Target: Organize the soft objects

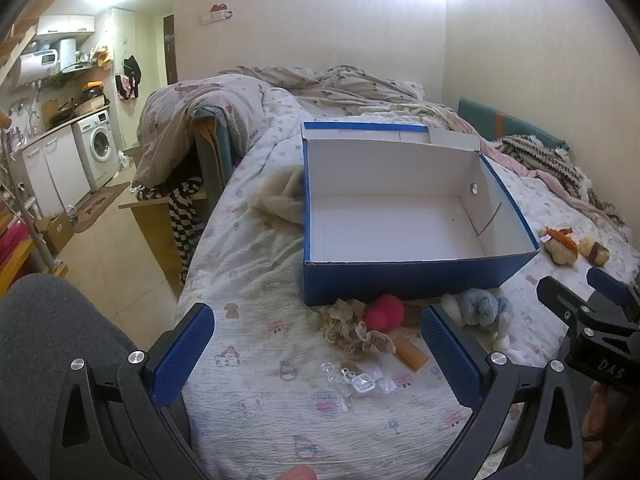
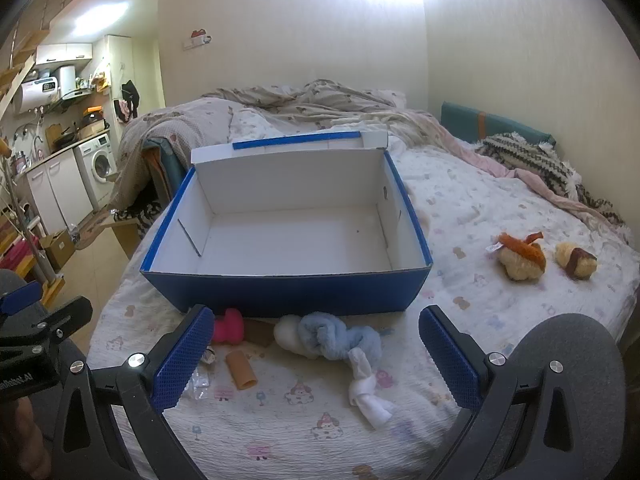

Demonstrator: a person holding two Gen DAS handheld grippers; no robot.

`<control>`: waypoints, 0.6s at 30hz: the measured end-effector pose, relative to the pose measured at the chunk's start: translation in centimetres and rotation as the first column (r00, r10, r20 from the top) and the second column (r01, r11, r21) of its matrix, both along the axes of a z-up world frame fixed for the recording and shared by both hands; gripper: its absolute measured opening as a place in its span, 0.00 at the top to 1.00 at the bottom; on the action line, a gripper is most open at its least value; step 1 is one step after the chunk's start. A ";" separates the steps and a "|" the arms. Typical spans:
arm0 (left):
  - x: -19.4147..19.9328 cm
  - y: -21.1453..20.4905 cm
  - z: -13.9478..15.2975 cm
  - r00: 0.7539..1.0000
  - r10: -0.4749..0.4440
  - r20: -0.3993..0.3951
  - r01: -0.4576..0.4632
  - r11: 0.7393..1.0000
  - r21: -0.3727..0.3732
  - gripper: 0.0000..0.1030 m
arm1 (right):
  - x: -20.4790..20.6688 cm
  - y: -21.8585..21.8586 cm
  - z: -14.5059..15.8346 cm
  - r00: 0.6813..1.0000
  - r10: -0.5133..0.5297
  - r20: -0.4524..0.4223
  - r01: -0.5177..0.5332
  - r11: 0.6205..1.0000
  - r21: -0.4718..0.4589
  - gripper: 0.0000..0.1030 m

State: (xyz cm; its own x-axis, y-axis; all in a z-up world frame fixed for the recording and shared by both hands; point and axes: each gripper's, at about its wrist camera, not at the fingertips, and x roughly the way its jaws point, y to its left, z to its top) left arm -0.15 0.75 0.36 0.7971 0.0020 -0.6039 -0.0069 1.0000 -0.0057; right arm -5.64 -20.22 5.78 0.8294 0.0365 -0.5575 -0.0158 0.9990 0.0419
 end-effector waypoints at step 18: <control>0.4 -0.5 -0.5 1.000 0.011 -0.002 -0.011 1.000 -0.003 0.00 | 0.1 0.1 0.0 1.000 -0.001 -0.003 0.001 1.000 0.000 0.00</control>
State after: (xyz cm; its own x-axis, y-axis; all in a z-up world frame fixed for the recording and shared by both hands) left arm 0.30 0.29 -0.16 0.7961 0.0095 -0.6051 -0.0183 0.9998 -0.0084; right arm -5.52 -20.11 5.81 0.8279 0.0358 -0.5597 -0.0146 0.9990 0.0422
